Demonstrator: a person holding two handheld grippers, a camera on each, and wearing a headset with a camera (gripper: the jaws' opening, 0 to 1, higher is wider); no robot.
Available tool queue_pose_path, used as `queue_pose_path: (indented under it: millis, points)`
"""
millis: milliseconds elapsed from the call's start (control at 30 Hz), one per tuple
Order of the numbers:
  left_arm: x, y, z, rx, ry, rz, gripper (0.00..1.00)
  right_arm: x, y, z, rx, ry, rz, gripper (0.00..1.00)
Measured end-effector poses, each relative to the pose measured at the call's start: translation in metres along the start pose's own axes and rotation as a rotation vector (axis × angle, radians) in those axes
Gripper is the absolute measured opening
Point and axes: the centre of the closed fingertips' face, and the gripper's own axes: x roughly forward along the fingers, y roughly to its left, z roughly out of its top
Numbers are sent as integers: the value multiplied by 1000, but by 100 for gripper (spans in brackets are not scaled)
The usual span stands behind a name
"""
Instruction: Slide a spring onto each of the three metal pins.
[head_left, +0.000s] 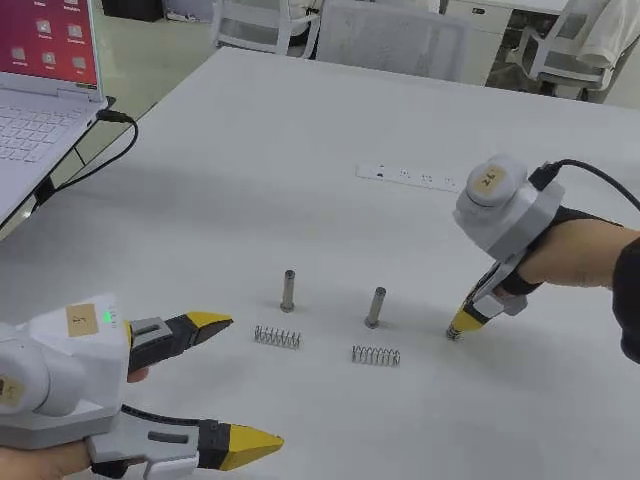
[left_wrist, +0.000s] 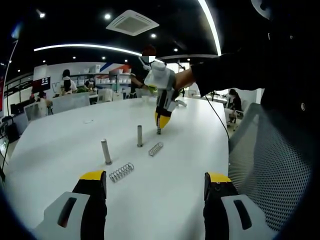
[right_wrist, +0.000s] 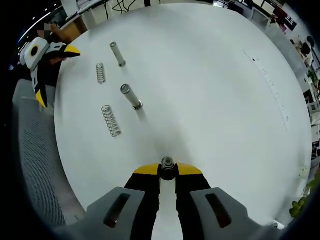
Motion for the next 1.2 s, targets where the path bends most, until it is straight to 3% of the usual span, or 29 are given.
queue_pose_path:
  millis: [633, 1200]
  points:
    - [1, -3, -1, -3, 1, -6, 76, -1, 2, -2, 1, -28, 2, 13]
    - [2, -5, 2, 5, -1, -11, 76, -15, 4, 10, -72, -78, -37, 22]
